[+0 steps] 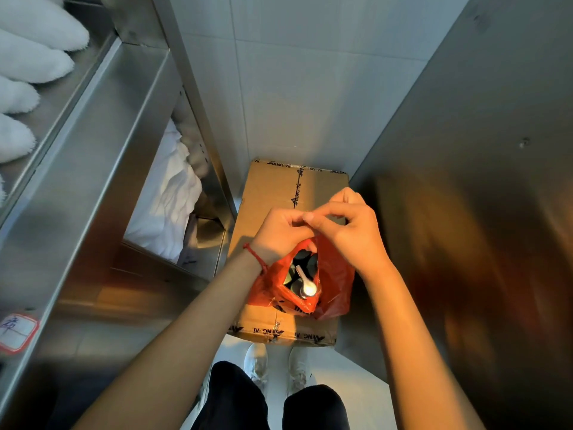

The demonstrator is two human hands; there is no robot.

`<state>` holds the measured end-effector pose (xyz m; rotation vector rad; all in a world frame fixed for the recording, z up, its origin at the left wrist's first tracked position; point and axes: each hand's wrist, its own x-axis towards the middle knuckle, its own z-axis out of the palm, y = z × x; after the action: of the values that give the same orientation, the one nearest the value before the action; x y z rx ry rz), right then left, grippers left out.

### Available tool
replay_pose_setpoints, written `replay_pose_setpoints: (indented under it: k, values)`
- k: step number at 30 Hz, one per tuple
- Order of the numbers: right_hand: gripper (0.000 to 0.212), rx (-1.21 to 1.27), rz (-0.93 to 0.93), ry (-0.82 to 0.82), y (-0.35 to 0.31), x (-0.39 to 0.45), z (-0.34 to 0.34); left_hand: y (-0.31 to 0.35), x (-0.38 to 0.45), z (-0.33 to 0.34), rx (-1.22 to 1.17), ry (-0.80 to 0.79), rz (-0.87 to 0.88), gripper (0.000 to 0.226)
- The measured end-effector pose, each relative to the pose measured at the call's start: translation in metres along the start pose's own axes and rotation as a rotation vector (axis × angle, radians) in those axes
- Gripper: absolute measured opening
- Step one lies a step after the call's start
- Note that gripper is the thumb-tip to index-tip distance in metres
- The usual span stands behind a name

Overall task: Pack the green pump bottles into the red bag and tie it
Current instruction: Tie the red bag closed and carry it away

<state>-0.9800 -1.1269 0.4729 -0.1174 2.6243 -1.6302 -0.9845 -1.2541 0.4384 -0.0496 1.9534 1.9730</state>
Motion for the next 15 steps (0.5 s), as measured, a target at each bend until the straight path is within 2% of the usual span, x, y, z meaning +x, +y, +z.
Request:
replay_pose_setpoints:
  k: [3, 7, 12, 15]
  values:
    - [0.014, 0.142, 0.012, 0.051, 0.01, -0.001, -0.008, -0.002, -0.002, -0.002, -0.05, -0.033, -0.043, 0.028]
    - [0.019, 0.177, 0.046, -0.063, 0.023, -0.009, -0.007, -0.002, -0.002, -0.008, -0.077, -0.045, -0.059, 0.025]
    - [0.018, 0.177, 0.086, 0.031, 0.027, -0.013, 0.001, 0.0, -0.003, -0.011, -0.074, -0.076, -0.055, 0.021]
    - [0.019, 0.117, 0.082, 0.074, 0.03, -0.014, 0.006, -0.001, -0.004, -0.013, -0.013, -0.042, -0.027, 0.019]
